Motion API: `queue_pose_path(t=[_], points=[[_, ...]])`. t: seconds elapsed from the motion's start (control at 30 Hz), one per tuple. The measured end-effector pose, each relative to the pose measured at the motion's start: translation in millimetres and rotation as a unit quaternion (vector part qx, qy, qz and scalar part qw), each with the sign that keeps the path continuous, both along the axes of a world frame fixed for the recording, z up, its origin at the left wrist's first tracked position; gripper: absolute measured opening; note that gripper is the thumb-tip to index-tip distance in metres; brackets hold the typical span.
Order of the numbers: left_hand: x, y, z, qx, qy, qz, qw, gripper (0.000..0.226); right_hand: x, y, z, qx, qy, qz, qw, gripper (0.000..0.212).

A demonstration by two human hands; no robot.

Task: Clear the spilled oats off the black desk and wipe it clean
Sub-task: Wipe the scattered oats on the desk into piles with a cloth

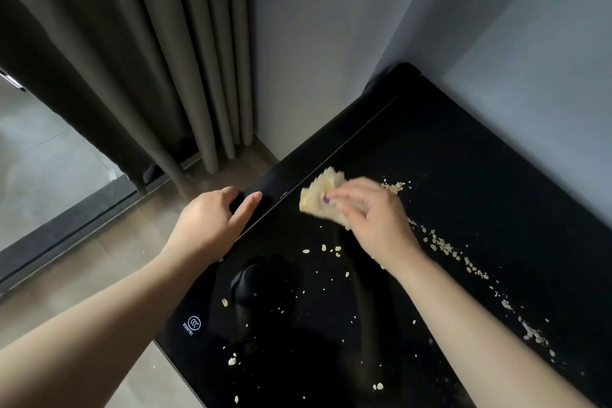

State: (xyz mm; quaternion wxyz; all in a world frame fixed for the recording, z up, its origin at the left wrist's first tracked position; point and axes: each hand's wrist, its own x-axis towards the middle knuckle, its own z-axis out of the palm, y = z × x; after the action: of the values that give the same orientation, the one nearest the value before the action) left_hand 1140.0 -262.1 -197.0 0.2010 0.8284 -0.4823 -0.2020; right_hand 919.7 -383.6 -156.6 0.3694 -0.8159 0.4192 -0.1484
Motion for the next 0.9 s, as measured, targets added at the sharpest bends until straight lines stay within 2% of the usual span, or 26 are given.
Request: queue_pose_path(t=[0.1, 0.17, 0.37, 0.43, 0.53, 0.63, 0.8, 0.9], points=[[-2, 0, 1, -0.005, -0.014, 0.001, 1.0, 0.05, -18, 25, 19, 0.098, 0.021, 0.046, 0.994, 0.026], [-3, 0, 2, -0.005, -0.02, 0.002, 1.0, 0.049, -24, 21, 30, 0.123, 0.012, 0.036, 0.992, 0.025], [-1, -1, 0, -0.012, -0.029, 0.002, 1.0, 0.049, -21, -59, 24, -0.049, -0.045, -0.101, 0.993, 0.023], [-2, -1, -1, -0.012, -0.031, 0.003, 0.999, 0.048, -22, -87, 9, -0.071, -0.039, -0.155, 0.985, 0.022], [-2, -1, -1, -0.011, -0.034, 0.007, 0.999, 0.047, -23, -102, -9, -0.059, -0.025, -0.176, 0.982, 0.02], [-3, -2, -1, -0.016, -0.034, 0.005, 0.999, 0.046, -26, -85, -11, -0.034, -0.023, -0.147, 0.988, 0.02], [-3, -2, -1, -0.016, -0.039, 0.001, 0.999, 0.048, -53, -2, -7, 0.009, -0.033, -0.076, 0.996, 0.025], [-3, -2, -1, -0.018, -0.04, 0.003, 0.999, 0.049, -68, 37, 4, 0.074, -0.029, -0.041, 0.996, 0.029]])
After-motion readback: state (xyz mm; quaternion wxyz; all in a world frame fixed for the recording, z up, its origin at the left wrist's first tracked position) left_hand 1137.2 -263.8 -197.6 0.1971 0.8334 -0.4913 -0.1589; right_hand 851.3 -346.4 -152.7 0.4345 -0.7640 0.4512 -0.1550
